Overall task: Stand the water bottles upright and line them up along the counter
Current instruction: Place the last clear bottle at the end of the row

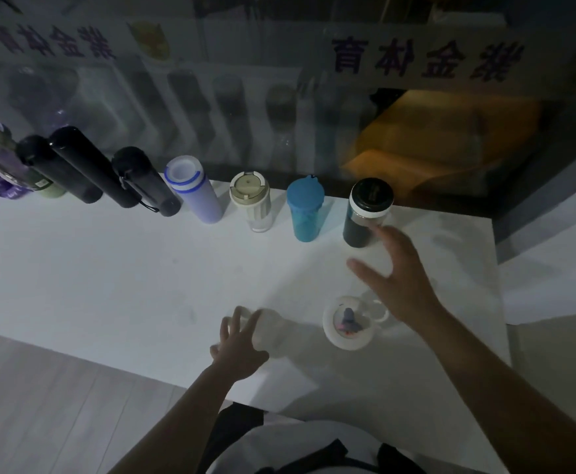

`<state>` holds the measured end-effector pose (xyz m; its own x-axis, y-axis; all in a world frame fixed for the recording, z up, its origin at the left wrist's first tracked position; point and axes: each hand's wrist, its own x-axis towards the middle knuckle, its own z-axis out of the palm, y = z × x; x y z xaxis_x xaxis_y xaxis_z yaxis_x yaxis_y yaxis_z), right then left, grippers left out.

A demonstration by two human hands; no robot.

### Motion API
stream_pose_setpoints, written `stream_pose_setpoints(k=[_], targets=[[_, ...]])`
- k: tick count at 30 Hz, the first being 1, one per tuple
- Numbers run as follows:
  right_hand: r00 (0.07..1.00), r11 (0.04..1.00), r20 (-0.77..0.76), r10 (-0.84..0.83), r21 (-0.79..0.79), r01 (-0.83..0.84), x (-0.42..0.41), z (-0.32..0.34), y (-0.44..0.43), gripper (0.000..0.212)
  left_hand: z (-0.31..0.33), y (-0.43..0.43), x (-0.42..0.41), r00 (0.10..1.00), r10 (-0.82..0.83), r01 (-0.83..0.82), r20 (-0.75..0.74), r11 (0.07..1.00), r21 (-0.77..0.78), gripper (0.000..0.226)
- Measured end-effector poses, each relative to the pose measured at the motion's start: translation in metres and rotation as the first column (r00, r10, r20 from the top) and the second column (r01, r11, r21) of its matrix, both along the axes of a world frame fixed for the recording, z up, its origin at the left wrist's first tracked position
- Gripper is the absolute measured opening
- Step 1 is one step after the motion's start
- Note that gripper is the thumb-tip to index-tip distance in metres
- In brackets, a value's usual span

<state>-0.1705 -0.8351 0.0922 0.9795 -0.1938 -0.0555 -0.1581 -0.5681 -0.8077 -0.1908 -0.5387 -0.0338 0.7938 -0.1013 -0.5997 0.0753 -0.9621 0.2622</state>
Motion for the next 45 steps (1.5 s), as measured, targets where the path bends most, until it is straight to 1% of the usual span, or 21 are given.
stream_pose_setpoints(k=[3,6,8,10,13,16,18,22,24,27,31,35,40,45], targets=[[0.987,0.989,-0.107,0.123,-0.074,-0.131,-0.047,-0.023,0.007,0.092,0.0,-0.007,-0.006,1.0,0.013,-0.013,-0.006,1.0,0.018,0.09],[0.951,0.921,-0.164,0.261,-0.253,-0.296,-0.066,-0.048,0.011,0.102,0.001,-0.012,-0.009,1.0,0.023,-0.023,-0.006,0.999,0.033,0.092],[0.942,0.883,-0.187,0.277,-0.336,-0.326,-0.068,-0.058,0.012,0.098,0.001,-0.015,-0.009,0.999,0.038,-0.038,-0.001,0.999,0.027,0.092],[0.95,0.863,-0.146,0.275,-0.399,-0.311,-0.066,-0.063,0.013,0.091,0.003,-0.02,-0.01,0.999,0.054,-0.054,-0.003,0.998,0.017,0.09],[0.941,0.854,-0.165,0.296,-0.396,-0.338,-0.059,-0.062,0.008,0.087,0.004,-0.026,-0.012,0.998,0.066,-0.066,-0.005,0.998,0.009,0.087],[0.955,0.915,-0.212,0.208,-0.303,-0.267,-0.045,-0.048,-0.016,0.077,0.002,-0.03,-0.015,0.998,0.068,-0.068,-0.001,0.998,0.016,0.088],[0.957,0.937,-0.246,0.155,-0.269,-0.221,-0.034,-0.037,-0.043,0.072,0.003,-0.031,-0.017,0.998,0.07,-0.07,0.002,0.997,0.019,0.087],[0.945,0.924,-0.318,0.079,-0.334,-0.189,-0.008,-0.025,-0.1,0.066,0.005,-0.034,-0.017,0.997,0.083,-0.083,0.002,0.996,0.01,0.085],[0.953,0.919,-0.302,0.01,-0.374,-0.128,0.007,-0.032,-0.122,0.064,0.006,-0.036,-0.017,0.997,0.079,-0.079,0.0,0.997,0.017,0.084],[0.969,0.908,-0.232,-0.09,-0.418,-0.015,0.024,-0.046,-0.141,0.068,0.007,-0.036,-0.018,0.997,0.075,-0.075,0.01,0.997,0.022,0.083],[0.962,0.906,-0.201,-0.182,-0.414,0.085,0.042,-0.054,-0.142,0.067,0.007,-0.034,-0.019,0.998,0.066,-0.066,0.004,0.998,0.018,0.085],[0.962,0.903,-0.157,-0.223,-0.404,0.144,0.052,-0.056,-0.135,0.07,0.007,-0.03,-0.018,0.997,0.076,-0.076,-0.002,0.997,-0.011,0.085],[0.956,0.89,-0.165,-0.244,-0.429,0.153,0.054,-0.052,-0.127,0.075,0.005,-0.029,-0.019,0.999,0.054,-0.054,0.001,0.998,0.013,0.087],[0.953,0.863,-0.169,-0.253,-0.485,0.142,0.054,-0.055,-0.124,0.08,0.003,-0.03,-0.022,0.999,0.048,-0.049,0.016,0.998,0.039,0.088]])
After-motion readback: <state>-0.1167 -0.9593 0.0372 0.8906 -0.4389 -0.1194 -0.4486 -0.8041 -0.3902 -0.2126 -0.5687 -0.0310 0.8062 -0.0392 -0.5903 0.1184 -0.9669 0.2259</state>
